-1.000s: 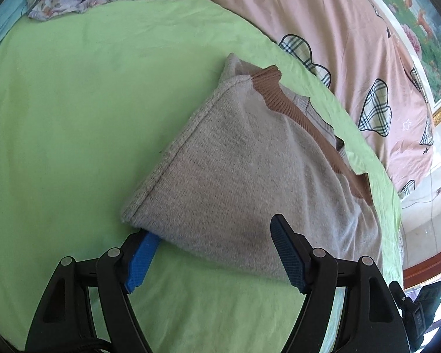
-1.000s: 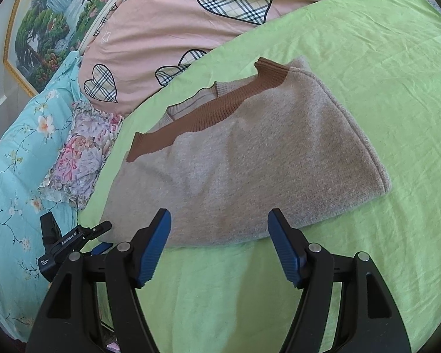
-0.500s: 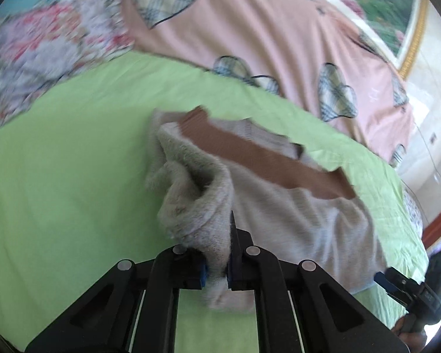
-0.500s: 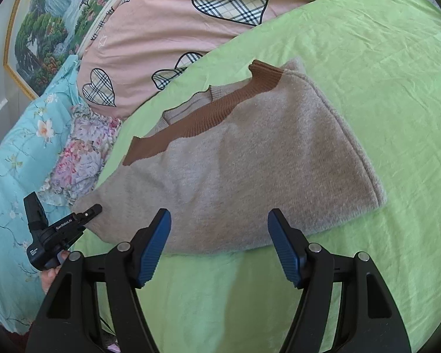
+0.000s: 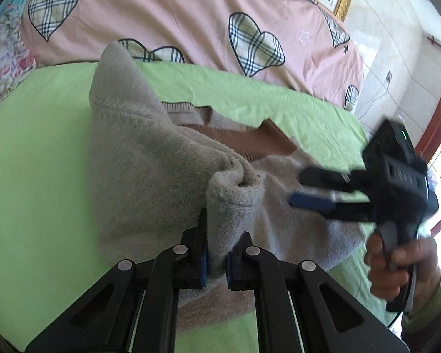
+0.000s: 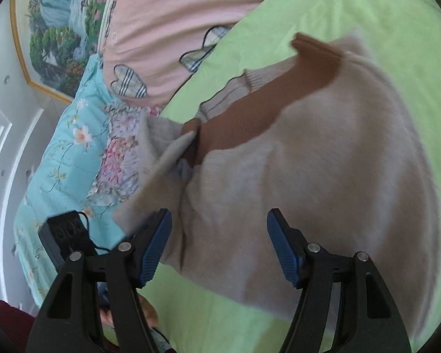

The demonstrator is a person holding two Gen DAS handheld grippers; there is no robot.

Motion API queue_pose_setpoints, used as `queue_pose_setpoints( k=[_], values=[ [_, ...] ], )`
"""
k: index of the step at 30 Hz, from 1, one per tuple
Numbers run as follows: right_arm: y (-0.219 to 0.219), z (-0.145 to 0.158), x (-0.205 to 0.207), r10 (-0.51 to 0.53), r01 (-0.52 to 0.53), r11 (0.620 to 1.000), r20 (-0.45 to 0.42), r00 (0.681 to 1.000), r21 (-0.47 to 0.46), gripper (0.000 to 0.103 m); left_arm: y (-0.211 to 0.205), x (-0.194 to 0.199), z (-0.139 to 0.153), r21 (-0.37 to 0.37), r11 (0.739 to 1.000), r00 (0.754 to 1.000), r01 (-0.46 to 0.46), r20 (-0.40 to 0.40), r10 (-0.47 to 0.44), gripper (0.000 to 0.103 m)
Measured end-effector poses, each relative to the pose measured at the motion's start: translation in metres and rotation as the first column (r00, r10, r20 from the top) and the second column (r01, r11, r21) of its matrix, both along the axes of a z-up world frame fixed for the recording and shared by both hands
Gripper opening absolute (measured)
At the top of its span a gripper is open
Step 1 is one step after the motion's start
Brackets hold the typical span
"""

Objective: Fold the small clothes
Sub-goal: 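Grasp the sweater side edge with the left gripper while the right gripper grasps beside it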

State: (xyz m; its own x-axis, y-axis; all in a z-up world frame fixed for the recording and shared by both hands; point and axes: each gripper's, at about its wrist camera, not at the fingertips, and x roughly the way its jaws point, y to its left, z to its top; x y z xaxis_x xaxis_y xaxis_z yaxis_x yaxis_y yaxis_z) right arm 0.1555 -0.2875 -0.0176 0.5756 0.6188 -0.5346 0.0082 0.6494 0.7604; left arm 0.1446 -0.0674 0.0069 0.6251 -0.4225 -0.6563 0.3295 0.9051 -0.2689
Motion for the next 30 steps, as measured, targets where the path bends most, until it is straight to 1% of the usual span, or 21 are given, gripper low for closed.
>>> queue_pose_setpoints(
  k=[1, 3, 5, 6, 10, 12, 13, 14, 15, 17, 20, 23, 25, 27, 29, 30],
  values=[
    [0.005, 0.000, 0.010, 0.026, -0.026, 1.000, 0.000, 1.000, 0.006, 0.069, -0.001, 0.000, -0.002, 0.003, 1.000, 1.000, 0.003, -0.004, -0.003, 0.007],
    [0.021, -0.004, 0.038, 0.106, -0.106, 0.993, -0.006, 0.994, 0.046, 0.074, -0.003, 0.001, -0.003, 0.002, 1.000, 1.000, 0.007, -0.010, -0.007, 0.007],
    [0.040, -0.008, 0.065, 0.168, -0.166, 0.983, -0.017, 0.986, 0.079, 0.078, -0.003, 0.003, -0.006, 0.001, 1.000, 1.000, 0.012, -0.016, -0.012, 0.007],
    [0.052, -0.009, 0.079, 0.201, -0.199, 0.975, -0.014, 0.979, 0.095, 0.078, -0.003, 0.005, -0.007, 0.004, 1.000, 1.000, 0.014, -0.019, -0.014, 0.007],
    [0.086, -0.003, 0.115, 0.278, -0.278, 0.954, 0.014, 0.961, 0.110, 0.079, -0.007, 0.009, -0.009, 0.030, 0.999, 1.000, 0.023, -0.019, -0.022, 0.007],
    [0.101, 0.002, 0.130, 0.302, -0.303, 0.950, 0.026, 0.953, 0.072, 0.077, -0.009, 0.010, -0.009, 0.038, 0.999, 1.000, 0.025, -0.019, -0.024, 0.007],
    [0.106, 0.005, 0.136, 0.303, -0.304, 0.952, 0.030, 0.952, 0.030, 0.071, -0.010, 0.011, -0.009, 0.040, 0.999, 1.000, 0.024, -0.020, -0.023, 0.007],
    [0.110, 0.007, 0.142, 0.303, -0.302, 0.953, 0.020, 0.953, -0.027, 0.041, -0.011, 0.011, -0.008, 0.041, 0.999, 1.000, 0.023, -0.020, -0.022, 0.007],
    [0.108, 0.007, 0.145, 0.296, -0.296, 0.955, 0.006, 0.955, -0.038, 0.020, -0.011, 0.011, -0.007, 0.040, 0.999, 1.000, 0.025, -0.020, -0.024, 0.007],
    [0.094, 0.012, 0.142, 0.263, -0.263, 0.964, 0.007, 0.965, -0.048, 0.014, -0.013, 0.010, -0.003, 0.022, 0.999, 0.999, 0.046, -0.020, -0.046, 0.007],
    [0.071, 0.027, 0.122, 0.239, -0.234, 0.968, 0.045, 0.970, -0.087, 0.013, -0.028, 0.005, 0.004, 0.004, 0.995, 0.995, 0.102, -0.006, -0.102, 0.007],
    [0.044, 0.043, 0.098, 0.202, -0.190, 0.970, 0.068, 0.977, -0.150, 0.013, -0.055, -0.001, 0.009, 0.002, 0.985, 0.985, 0.171, 0.007, -0.171, 0.007],
    [0.020, 0.051, 0.082, 0.162, -0.146, 0.973, 0.077, 0.984, -0.181, 0.013, -0.077, -0.004, 0.013, -0.005, 0.976, 0.976, 0.219, 0.019, -0.219, 0.007],
    [-0.004, 0.056, 0.070, 0.122, -0.103, 0.975, 0.085, 0.989, -0.197, 0.013, -0.098, -0.004, 0.015, -0.029, 0.963, 0.963, 0.268, 0.023, -0.267, 0.007],
    [-0.031, 0.057, 0.056, 0.075, -0.055, 0.975, 0.084, 0.994, -0.216, 0.013, -0.121, -0.001, 0.011, -0.053, 0.947, 0.949, 0.316, 0.004, -0.316, 0.008],
    [-0.042, 0.054, 0.051, 0.053, -0.035, 0.974, 0.075, 0.996, -0.224, 0.013, -0.132, 0.002, 0.005, -0.060, 0.942, 0.943, 0.330, -0.017, -0.332, 0.008]
  ],
)
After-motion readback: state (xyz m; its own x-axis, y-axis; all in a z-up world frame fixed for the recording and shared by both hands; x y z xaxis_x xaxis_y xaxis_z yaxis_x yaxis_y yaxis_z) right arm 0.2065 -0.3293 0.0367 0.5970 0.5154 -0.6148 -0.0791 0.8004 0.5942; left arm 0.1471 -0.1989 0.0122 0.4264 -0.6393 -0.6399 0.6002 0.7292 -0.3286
